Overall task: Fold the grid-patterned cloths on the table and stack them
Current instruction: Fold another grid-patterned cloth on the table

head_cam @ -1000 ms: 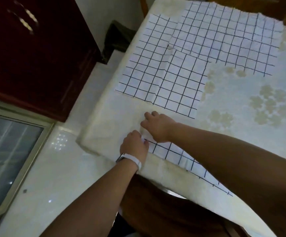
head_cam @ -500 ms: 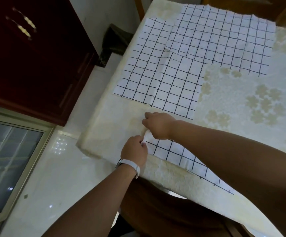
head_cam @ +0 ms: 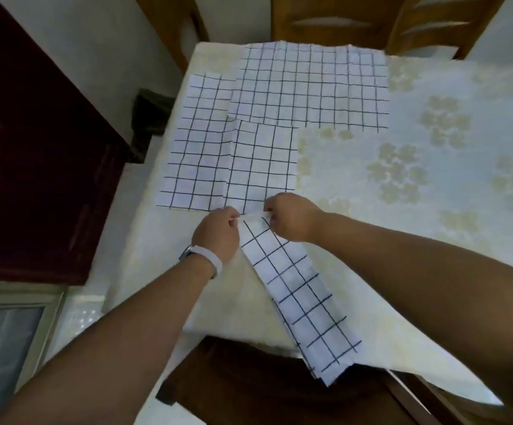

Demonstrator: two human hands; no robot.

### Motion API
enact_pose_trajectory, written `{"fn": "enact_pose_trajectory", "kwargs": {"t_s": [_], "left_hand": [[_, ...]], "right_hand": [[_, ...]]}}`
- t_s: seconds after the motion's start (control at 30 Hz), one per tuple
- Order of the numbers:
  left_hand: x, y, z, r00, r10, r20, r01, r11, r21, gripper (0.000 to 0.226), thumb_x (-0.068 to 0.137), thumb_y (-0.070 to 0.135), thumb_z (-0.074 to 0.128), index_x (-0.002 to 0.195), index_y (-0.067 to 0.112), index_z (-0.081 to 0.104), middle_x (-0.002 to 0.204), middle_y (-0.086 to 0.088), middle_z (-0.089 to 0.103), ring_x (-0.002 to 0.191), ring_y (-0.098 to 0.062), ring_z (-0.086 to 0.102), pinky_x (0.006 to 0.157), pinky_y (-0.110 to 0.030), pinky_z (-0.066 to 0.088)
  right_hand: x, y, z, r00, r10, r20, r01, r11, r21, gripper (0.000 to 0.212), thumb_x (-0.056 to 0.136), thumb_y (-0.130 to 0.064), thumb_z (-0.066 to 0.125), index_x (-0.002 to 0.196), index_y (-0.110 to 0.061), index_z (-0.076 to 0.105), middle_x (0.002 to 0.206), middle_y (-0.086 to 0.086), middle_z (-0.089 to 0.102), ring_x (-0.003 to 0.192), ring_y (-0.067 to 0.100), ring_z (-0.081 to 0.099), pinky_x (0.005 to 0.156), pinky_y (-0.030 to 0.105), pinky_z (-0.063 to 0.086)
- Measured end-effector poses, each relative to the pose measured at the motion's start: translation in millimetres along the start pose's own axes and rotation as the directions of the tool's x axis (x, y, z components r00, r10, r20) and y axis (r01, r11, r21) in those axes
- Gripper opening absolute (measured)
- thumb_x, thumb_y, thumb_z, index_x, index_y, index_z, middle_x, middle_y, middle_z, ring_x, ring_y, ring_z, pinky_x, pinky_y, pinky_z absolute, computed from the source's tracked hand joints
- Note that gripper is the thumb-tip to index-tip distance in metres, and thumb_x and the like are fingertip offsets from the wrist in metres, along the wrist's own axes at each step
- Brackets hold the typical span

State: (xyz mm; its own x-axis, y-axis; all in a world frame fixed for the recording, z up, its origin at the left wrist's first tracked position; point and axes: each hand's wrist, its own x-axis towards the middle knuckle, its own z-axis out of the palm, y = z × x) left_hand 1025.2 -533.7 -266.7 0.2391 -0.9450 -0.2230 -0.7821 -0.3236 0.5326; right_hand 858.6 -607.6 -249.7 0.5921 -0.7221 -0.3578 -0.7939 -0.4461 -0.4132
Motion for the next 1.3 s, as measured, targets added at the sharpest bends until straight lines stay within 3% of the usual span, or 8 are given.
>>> {"fn": "enact_pose_trajectory", "kwargs": {"t_s": [0.13,0.33,0.5,0.8,0.97,1.03,1.3], "left_hand": [[25.9,48.8,6.5,0.987,0.161,0.010,-0.162,0.986,0.041,0.017,0.096,0.019,0.048,0.100,0.017,0.065,0.103,-0.005,0.063,0.092,-0.025,0.060,0.075,-0.029,0.046],[34.8,112.1,8.6,0.941,0.338,-0.014,-0.338,0.941,0.037,0.018,0.096,0.019,0.048,0.101,0.016,0.065,0.101,-0.003,0.062,0.089,-0.018,0.054,0.074,-0.028,0.042],[21.7,130.0,3.8,0.875,0.484,-0.031,-0.484,0.875,0.007,0.012,0.093,0.021,0.055,0.093,0.014,0.065,0.091,-0.003,0.063,0.086,-0.020,0.057,0.074,-0.035,0.050],[-33.5,109.1,1.2,0.785,0.610,0.107,-0.618,0.784,0.062,0.012,0.094,0.023,0.053,0.092,0.020,0.065,0.090,0.007,0.063,0.087,-0.013,0.053,0.073,-0.029,0.046],[-71.9,85.2,11.6,0.725,0.673,0.143,-0.685,0.727,0.053,0.008,0.089,0.018,0.058,0.087,0.017,0.066,0.087,0.004,0.064,0.083,-0.016,0.055,0.071,-0.031,0.048],[-85.5,74.5,16.8,0.698,0.697,0.166,-0.712,0.701,0.047,0.006,0.087,0.017,0.061,0.084,0.017,0.066,0.084,0.005,0.064,0.080,-0.017,0.055,0.068,-0.031,0.048],[-116.3,31.4,50.8,0.608,0.718,0.339,-0.786,0.604,0.130,0.017,0.085,0.026,0.049,0.080,0.019,0.064,0.081,0.005,0.062,0.076,-0.017,0.055,0.064,-0.032,0.047]], "right_hand": [[-27.6,34.5,-16.9,0.976,0.124,-0.178,-0.111,0.991,0.079,0.022,0.088,-0.015,0.049,0.100,-0.007,0.065,0.102,0.013,0.061,0.093,0.032,0.060,0.077,0.038,0.052],[-62.3,72.4,-40.7,0.900,0.259,-0.351,-0.198,0.959,0.201,0.021,0.090,-0.018,0.049,0.101,-0.006,0.062,0.099,0.012,0.063,0.090,0.031,0.059,0.073,0.037,0.050],[-89.6,78.3,-53.2,0.852,0.281,-0.442,-0.187,0.951,0.245,0.020,0.088,-0.017,0.052,0.101,-0.007,0.063,0.098,0.007,0.062,0.090,0.027,0.057,0.073,0.034,0.047],[-148.9,63.2,-36.2,0.897,0.184,-0.402,-0.159,0.983,0.093,0.014,0.087,-0.019,0.052,0.094,-0.014,0.063,0.094,0.002,0.062,0.086,0.025,0.058,0.069,0.034,0.048],[-181.2,54.1,1.0,0.904,0.032,-0.427,-0.059,0.997,-0.052,0.011,0.081,-0.015,0.055,0.085,-0.010,0.064,0.081,0.004,0.061,0.071,0.028,0.057,0.054,0.029,0.042],[-191.6,50.7,16.8,0.905,-0.009,-0.426,-0.032,0.995,-0.090,0.017,0.078,-0.020,0.048,0.078,-0.012,0.063,0.074,0.003,0.059,0.062,0.027,0.056,0.049,0.028,0.043],[-213.5,45.7,83.3,0.956,-0.104,-0.274,0.039,0.972,-0.230,0.023,0.080,-0.024,0.042,0.077,-0.013,0.062,0.076,0.005,0.058,0.062,0.026,0.056,0.047,0.032,0.046]]}}
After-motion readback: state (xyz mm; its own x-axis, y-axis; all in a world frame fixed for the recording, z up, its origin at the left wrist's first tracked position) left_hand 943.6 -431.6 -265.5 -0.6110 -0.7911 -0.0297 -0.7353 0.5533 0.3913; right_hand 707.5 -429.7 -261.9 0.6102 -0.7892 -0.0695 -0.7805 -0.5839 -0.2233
